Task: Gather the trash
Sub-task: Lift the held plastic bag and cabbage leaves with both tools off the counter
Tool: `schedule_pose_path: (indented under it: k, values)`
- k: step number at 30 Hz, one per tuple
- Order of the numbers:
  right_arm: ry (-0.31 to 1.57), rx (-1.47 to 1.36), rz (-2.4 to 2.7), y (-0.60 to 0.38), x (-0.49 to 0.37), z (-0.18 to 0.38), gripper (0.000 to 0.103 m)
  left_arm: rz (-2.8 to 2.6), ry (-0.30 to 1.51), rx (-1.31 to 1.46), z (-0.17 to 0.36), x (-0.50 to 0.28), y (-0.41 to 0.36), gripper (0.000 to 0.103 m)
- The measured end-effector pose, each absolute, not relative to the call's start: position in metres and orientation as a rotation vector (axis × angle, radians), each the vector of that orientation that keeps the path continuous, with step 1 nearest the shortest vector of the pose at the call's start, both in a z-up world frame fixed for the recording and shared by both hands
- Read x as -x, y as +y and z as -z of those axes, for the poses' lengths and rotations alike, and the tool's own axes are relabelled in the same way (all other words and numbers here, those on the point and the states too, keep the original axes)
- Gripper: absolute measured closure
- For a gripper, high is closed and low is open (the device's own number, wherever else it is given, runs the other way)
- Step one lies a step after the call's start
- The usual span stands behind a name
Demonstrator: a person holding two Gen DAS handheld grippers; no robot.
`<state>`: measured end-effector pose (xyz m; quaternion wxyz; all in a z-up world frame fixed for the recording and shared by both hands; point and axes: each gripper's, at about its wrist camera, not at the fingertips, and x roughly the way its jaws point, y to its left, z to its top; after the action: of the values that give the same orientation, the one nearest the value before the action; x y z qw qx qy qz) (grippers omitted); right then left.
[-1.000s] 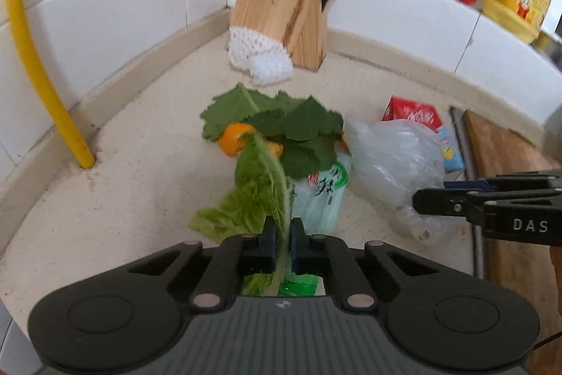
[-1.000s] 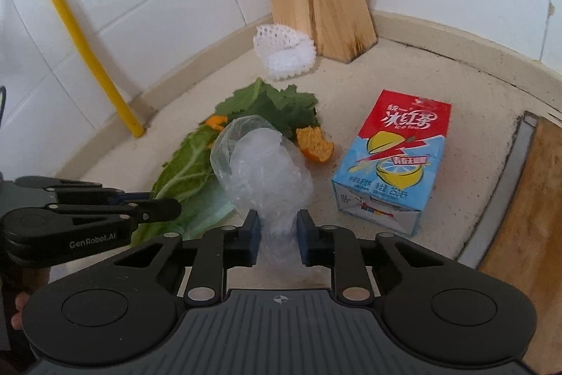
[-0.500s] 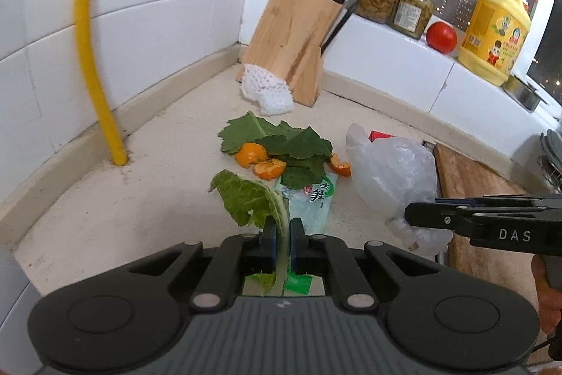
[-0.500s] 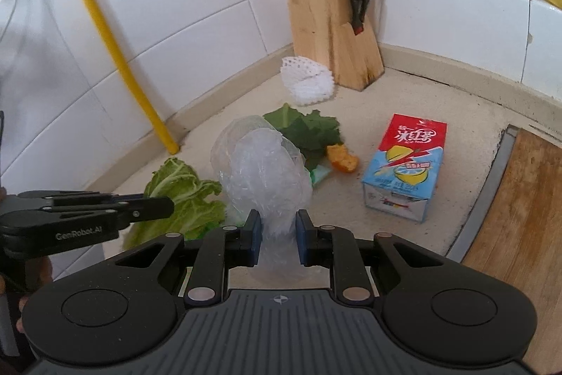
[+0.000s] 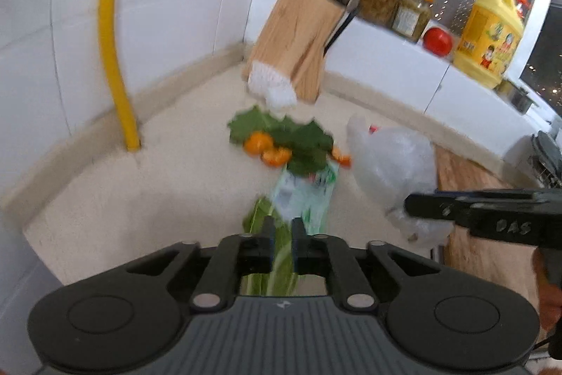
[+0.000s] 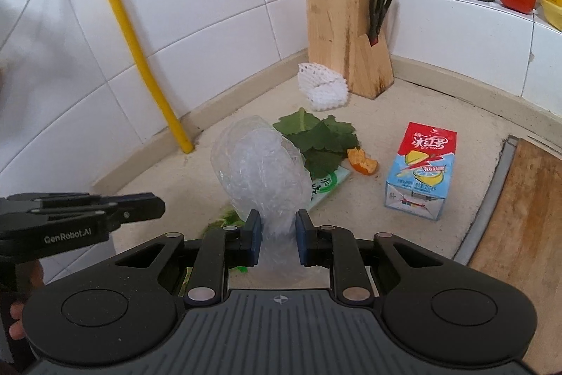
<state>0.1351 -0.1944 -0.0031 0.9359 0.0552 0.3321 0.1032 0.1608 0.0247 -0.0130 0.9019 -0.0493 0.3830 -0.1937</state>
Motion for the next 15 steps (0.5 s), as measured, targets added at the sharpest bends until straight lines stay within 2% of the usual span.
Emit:
schedule_pose_path:
  k: [2, 4, 8, 12, 13, 14, 15]
  values:
    - [0.685, -0.112, -0.202, -0.195, -0.131, 0.005, 0.077, 0.381, 0.794, 0.097, 0.023, -0.158, 0.022, 0.048]
    - [0.695, -0.115, -0.201, -0.196, -0.128, 0.008, 0.077, 0.354, 0.767, 0.06, 0.032, -0.155, 0.015, 0.04]
    - [0.713, -0.121, -0.196, -0.199, -0.126, 0.013, 0.077, 0.35, 0.766, -0.033, 0.043, -0.159, -0.003, 0.037]
    - [0.724, -0.117, -0.2, -0.202, -0.125, 0.016, 0.076, 0.322, 0.797, -0.066, 0.056, -0.166, -0.012, 0.038]
    - [0.724, -0.12, -0.202, -0.203, -0.126, 0.016, 0.076, 0.316, 0.804, -0.062, 0.059, -0.166, -0.012, 0.048]
    - [0.726, -0.121, -0.203, -0.205, -0.126, 0.017, 0.076, 0.308, 0.819, -0.056, 0.061, -0.168, -0.013, 0.068]
    - [0.727, -0.123, -0.202, -0.207, -0.126, 0.017, 0.076, 0.301, 0.852, -0.042, 0.064, -0.171, -0.012, 0.078]
